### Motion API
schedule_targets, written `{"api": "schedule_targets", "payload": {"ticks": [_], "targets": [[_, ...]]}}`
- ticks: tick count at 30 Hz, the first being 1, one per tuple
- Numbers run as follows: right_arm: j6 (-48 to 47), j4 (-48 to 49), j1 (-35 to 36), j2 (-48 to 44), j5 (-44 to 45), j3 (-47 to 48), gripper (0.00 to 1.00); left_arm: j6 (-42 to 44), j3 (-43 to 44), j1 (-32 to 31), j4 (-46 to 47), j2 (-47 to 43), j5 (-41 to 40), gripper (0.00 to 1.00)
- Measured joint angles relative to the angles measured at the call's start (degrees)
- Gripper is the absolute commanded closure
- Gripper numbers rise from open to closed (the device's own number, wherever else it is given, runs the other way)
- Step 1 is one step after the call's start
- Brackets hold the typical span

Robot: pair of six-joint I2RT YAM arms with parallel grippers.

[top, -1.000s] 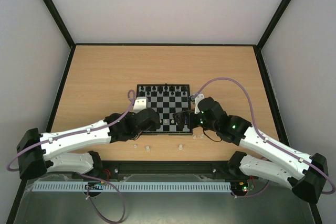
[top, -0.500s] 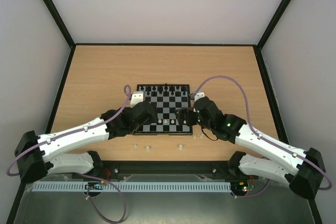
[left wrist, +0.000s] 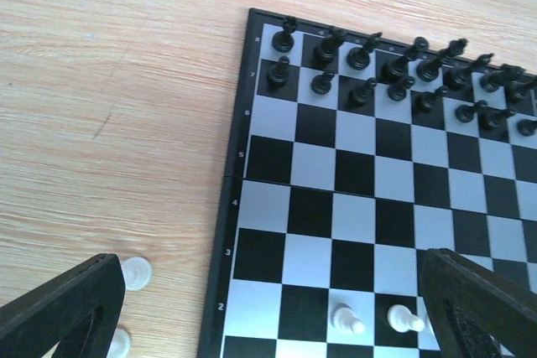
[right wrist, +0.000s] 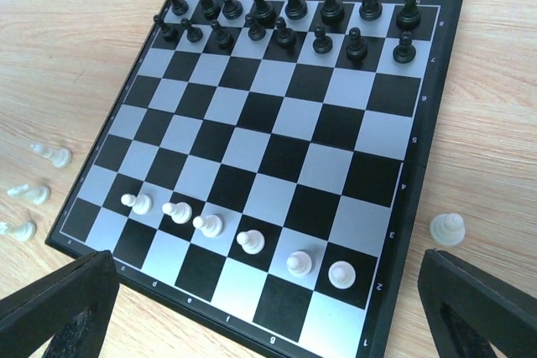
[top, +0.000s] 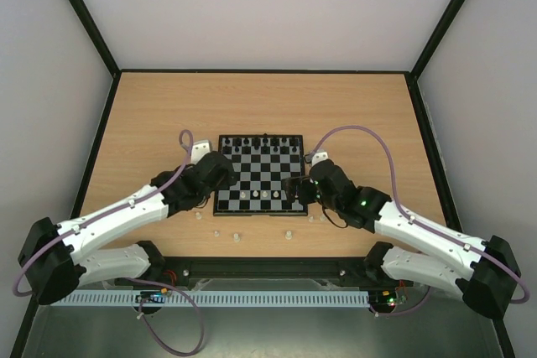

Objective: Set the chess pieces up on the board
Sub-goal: Pick up the chess piece at the center of the board.

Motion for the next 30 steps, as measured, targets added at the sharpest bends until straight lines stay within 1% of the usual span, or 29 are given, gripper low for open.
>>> {"api": "schedule_targets", "payload": {"ticks": [5,10,16,30], "targets": [[0.04,0.72,0.0,-0.09,0.98,-0.44,0.01,0.37,-0.85,1.97,1.25,1.33,0.09,0.01],[0.07,1.01,0.0,0.11,1.51,-0.79,0.01,1.46,-0.85,3.98,2.67,4.63,-0.02,0.01],[0.04,1.33,0.0,2.49,1.46,-0.81,0.01,2.05,-1.42,7.76,3.76,6.21,-0.66,0.0],[0.02,1.97,0.0,6.08,0.42,-0.81,0.0,0.72,-9.92,10.47,5.99,7.08,-0.28,0.0]]}}
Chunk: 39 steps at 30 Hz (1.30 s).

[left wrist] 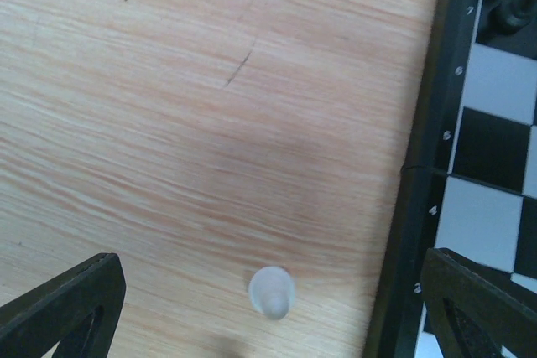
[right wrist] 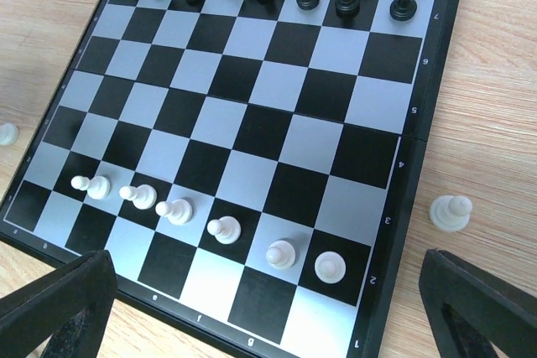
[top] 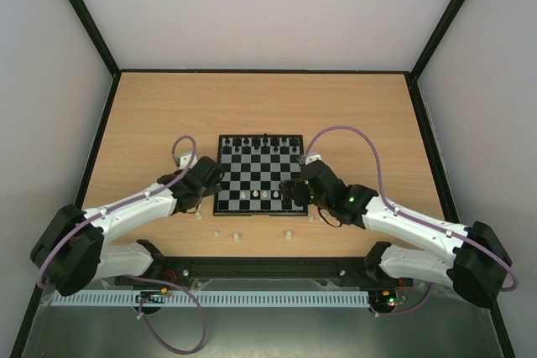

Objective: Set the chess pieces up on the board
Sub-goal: Pick up the chess piece at the center of the board.

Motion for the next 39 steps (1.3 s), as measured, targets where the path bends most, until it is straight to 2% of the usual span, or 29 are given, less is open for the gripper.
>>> {"api": "schedule_targets", "payload": {"ticks": [10,17,25,29,39], "targets": [[0.02,0.39,0.0,1.6,0.46,0.0,0.01,-1.07,-4.74,-1.95,0.35,-9.94,3.78,0.0],[2.19,-1.51,-0.35,4.37,5.09,0.76,0.01,-0.48,-3.96,-8.02,-0.24,-17.55,5.29,0.01],[4.92,-6.67,-7.19,5.97,6.45,2.64,0.04,0.7,-2.34,-13.53,-1.64,-21.27,5.53,0.0],[5.31,-9.05,-8.98,3.63,6.05,2.64,0.01,1.11,-2.34,-14.75,-2.25,-22.99,5.92,0.0],[5.33,-11.21,-9.09,-5.7,1.57,2.78,0.01,1.84,-2.86,-15.37,-3.19,-31.85,8.15,0.0]]}}
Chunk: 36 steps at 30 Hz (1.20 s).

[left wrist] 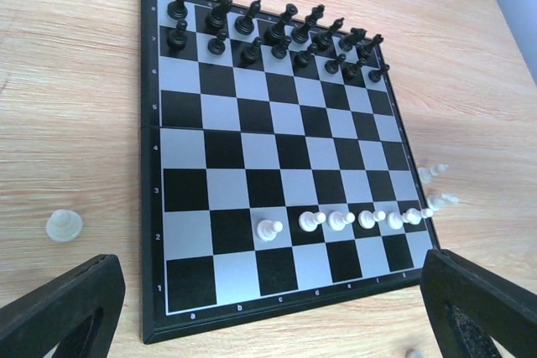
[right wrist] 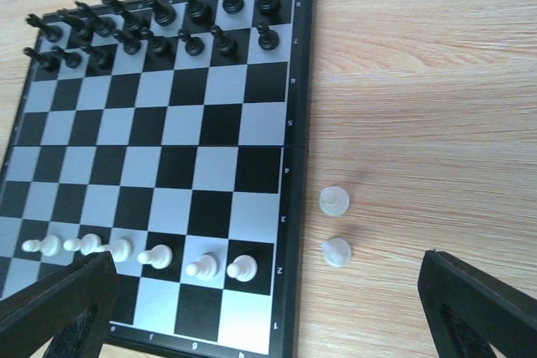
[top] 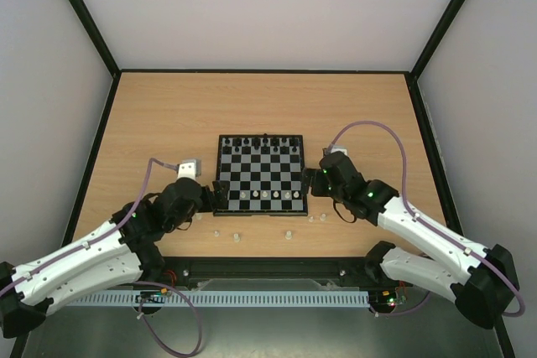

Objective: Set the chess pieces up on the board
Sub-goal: Pick up the chess piece at the center of the board.

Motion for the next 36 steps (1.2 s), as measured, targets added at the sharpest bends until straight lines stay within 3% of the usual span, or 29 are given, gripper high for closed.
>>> {"api": "schedule_targets", "payload": {"ticks": [17,28,33,36], "targets": [[0.0,-0.15,0.0,-1.55,-13.88,0.0,0.0,-1.73,-0.39,-1.79,-0.39,1.9,2.75,0.01],[-0.09,-1.51,0.0,-1.31,-14.12,-0.04,0.02,-18.58,-1.57,-19.26,-7.58,13.18,-1.31,0.01],[-0.92,-1.49,0.0,-1.44,-14.8,-0.26,0.02,-24.72,-3.1,-21.51,-8.37,17.75,-2.1,0.15],[-1.42,-1.49,0.0,-1.95,-15.3,-0.26,0.02,-26.73,-3.74,-21.64,-8.44,20.39,-2.19,0.3]]}}
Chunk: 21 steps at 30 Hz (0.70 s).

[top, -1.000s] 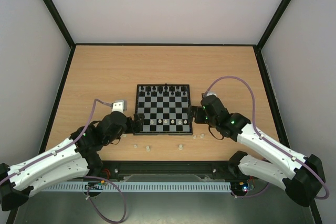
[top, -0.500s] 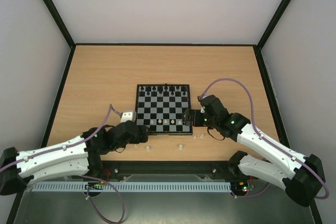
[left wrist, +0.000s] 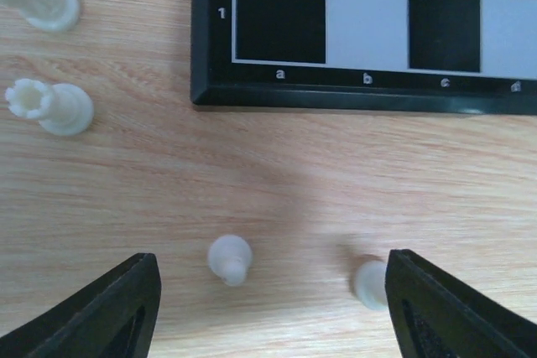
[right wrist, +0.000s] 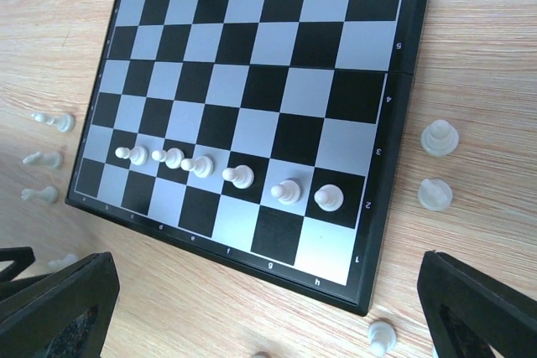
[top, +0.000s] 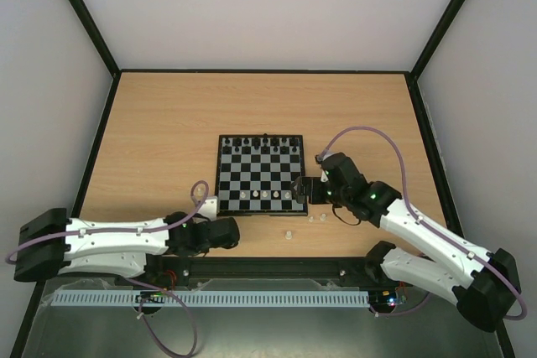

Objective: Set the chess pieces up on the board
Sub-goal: Pick up the chess piece at the center of the board.

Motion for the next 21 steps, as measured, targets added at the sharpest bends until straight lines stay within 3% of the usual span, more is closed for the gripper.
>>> {"api": "schedule_targets", "payload": {"ticks": [6,15,21], "targets": [[-0.42,0.15,0.0,-0.98,-1.07,-0.22,0.02,-2.54,-0.35,0.15,-0.24,2.62,-1.62,0.53],[-0.59,0.13,0.0,-1.81,-1.75,-0.37,0.02,-1.36,-0.85,1.73,2.56,6.27,-1.64,0.57],[-0.61,0.22,0.0,-1.84,-1.77,-0.66,0.02,0.11,-1.92,3.34,3.85,6.54,-1.14,0.76]]}}
